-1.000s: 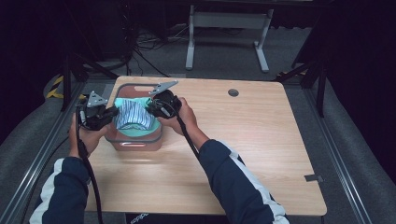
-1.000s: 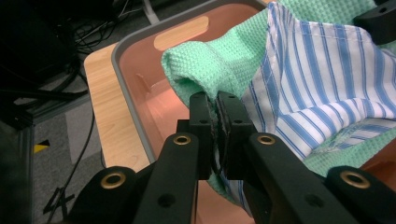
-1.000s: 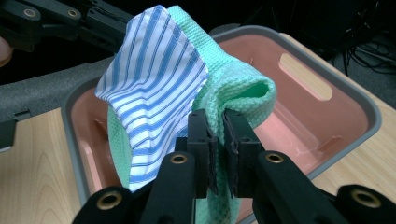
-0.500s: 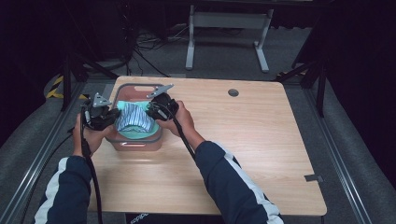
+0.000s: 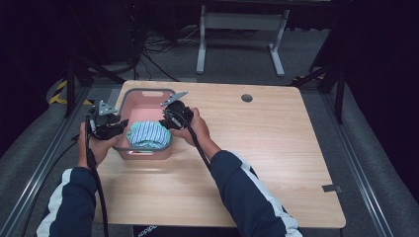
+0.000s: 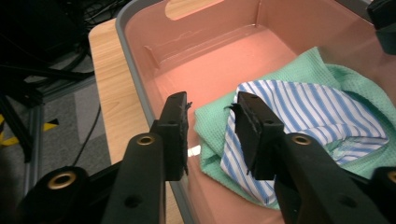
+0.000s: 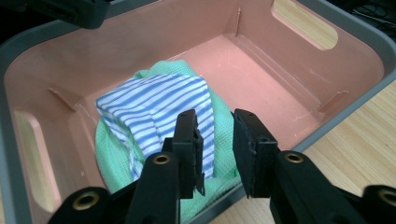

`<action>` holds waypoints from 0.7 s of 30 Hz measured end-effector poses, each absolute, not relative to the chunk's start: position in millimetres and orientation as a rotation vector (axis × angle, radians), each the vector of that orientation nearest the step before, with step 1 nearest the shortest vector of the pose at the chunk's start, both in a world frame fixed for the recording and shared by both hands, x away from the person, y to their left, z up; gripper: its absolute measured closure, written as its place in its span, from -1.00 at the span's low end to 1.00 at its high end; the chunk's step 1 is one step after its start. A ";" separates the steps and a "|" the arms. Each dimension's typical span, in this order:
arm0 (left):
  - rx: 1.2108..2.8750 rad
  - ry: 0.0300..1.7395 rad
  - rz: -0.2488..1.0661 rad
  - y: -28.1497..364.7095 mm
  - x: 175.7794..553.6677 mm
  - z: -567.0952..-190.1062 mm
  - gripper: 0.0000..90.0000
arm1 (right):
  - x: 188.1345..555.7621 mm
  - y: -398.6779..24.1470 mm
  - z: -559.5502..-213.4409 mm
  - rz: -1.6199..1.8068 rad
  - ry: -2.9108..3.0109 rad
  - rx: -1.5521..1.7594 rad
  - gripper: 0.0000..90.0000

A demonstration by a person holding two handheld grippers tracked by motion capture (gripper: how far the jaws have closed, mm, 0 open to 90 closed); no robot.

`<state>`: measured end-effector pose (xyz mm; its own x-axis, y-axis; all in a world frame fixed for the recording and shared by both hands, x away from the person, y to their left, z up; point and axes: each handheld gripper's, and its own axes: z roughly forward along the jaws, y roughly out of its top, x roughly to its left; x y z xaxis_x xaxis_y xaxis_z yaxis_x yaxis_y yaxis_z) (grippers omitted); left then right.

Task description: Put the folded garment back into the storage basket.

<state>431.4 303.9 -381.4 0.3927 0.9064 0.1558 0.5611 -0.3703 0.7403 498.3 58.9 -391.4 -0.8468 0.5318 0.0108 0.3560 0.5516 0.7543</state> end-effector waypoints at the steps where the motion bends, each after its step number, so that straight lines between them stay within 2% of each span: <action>1: 2.068 1.241 0.752 303.3 429.4 -379.8 0.38 | 498.2 57.6 -391.4 1.171 2.566 0.750 0.53; 11: 2.072 1.175 0.736 292.8 417.4 -374.3 0.25 | 492.9 48.2 -387.2 1.169 2.566 0.699 0.51; 12: 2.072 1.175 0.736 292.8 417.4 -374.3 0.16 | 492.9 48.2 -387.2 1.169 2.566 0.699 0.51; 21: 2.040 1.151 0.676 287.2 407.5 -372.0 -0.18 | 483.5 37.6 -380.8 1.130 2.557 0.641 0.34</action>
